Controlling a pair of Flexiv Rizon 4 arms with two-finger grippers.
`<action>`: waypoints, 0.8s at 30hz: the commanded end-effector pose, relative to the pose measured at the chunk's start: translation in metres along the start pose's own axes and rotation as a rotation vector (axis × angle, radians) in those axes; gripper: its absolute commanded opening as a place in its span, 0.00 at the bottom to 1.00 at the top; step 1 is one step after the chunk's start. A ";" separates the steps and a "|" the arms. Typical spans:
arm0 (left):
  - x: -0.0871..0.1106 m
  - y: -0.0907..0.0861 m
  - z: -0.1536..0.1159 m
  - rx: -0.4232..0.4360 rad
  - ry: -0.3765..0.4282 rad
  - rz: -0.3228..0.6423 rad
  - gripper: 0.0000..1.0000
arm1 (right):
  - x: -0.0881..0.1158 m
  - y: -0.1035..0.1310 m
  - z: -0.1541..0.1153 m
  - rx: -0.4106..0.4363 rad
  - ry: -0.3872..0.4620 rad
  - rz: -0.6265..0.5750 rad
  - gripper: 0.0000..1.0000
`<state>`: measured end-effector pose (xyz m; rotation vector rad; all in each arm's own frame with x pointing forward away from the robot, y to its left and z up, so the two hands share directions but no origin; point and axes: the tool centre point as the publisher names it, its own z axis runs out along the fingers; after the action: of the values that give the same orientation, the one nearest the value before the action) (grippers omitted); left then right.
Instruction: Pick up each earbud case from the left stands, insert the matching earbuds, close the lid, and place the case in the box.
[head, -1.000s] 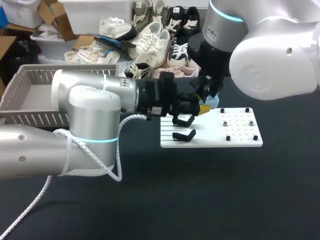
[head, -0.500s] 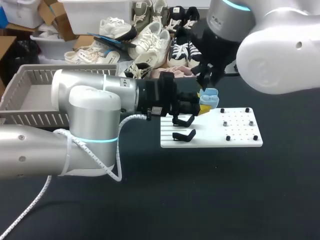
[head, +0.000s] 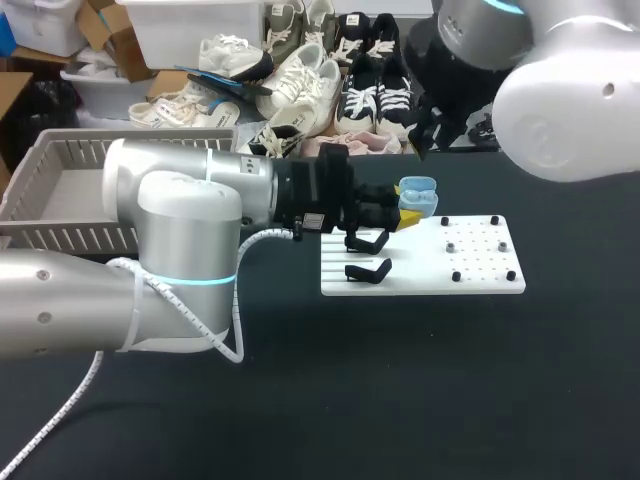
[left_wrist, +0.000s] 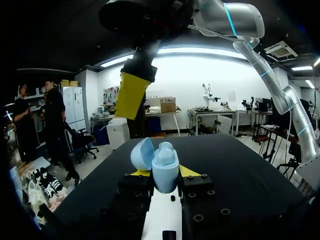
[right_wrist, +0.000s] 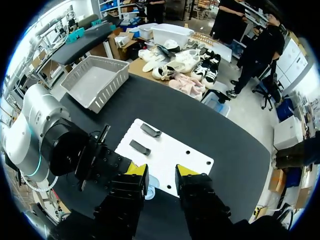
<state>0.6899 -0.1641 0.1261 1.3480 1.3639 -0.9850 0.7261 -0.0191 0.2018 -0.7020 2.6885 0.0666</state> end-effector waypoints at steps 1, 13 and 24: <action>0.000 -0.001 0.000 -0.004 -0.002 0.001 0.00 | -0.014 -0.005 0.017 0.000 0.045 0.009 0.31; 0.000 -0.001 0.000 -0.004 -0.002 0.001 0.00 | 0.001 -0.010 0.033 0.004 0.102 0.031 0.31; 0.000 -0.001 0.000 -0.004 -0.002 0.001 0.00 | 0.018 -0.003 0.028 -0.008 0.106 0.045 0.30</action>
<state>0.6899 -0.1642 0.1261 1.3480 1.3640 -0.9850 0.7311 -0.0225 0.1684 -0.6710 2.8205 0.0485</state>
